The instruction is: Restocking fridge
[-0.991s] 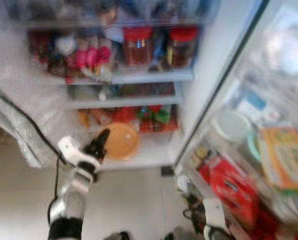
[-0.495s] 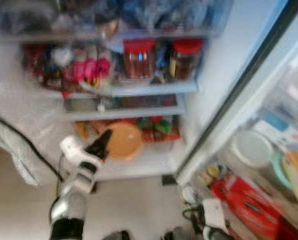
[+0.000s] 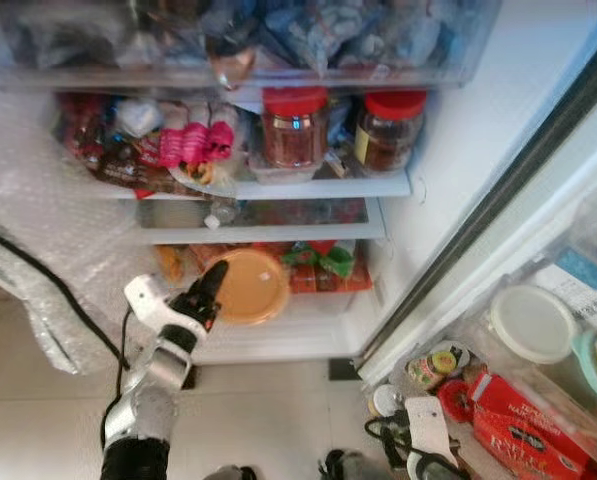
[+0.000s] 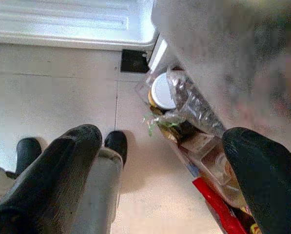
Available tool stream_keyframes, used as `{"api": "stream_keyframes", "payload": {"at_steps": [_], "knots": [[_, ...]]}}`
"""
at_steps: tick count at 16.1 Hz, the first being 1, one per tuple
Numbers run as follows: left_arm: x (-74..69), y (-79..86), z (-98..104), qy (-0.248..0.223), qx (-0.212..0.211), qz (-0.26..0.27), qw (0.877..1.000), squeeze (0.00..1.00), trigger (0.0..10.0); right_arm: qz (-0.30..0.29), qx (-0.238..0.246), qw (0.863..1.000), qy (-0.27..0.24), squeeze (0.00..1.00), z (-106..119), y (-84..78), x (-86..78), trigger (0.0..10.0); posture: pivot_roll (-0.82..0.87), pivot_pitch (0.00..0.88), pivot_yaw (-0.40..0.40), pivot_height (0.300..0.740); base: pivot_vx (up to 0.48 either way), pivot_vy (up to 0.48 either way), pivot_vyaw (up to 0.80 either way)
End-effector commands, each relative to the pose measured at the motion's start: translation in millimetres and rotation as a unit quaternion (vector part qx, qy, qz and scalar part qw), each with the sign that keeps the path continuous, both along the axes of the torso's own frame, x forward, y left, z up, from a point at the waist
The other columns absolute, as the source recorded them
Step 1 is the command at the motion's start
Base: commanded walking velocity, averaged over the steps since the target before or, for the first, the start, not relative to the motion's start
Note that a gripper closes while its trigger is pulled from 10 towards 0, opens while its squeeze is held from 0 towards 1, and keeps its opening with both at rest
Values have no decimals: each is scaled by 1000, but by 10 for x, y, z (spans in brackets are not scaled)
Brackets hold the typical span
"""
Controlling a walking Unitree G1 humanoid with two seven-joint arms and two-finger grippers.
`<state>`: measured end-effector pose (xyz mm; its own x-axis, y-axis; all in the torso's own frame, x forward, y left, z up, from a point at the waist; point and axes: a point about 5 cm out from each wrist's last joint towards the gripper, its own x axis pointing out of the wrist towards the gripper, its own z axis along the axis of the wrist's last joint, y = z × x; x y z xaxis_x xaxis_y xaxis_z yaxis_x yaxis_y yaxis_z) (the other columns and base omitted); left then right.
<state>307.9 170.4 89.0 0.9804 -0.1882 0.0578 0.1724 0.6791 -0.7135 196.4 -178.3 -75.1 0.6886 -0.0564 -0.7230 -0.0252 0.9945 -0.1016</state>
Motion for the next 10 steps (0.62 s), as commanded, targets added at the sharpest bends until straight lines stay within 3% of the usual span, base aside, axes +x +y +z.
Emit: {"api": "stream_keyframes", "payload": {"at_steps": [1,10], "knots": [[-21,-39,-3,-1,-1,-9,1000,0,10000,-2,-1,1000,15,0,-49,-16,-95,10000,-100,206,-10,740,0,0,0],[-3,-67,36,-8,-3,-10,1000,0,10000,0,0,1000,20,0,-63,-3,-118,10000,-99,223,-10,740,0,0,0]]}}
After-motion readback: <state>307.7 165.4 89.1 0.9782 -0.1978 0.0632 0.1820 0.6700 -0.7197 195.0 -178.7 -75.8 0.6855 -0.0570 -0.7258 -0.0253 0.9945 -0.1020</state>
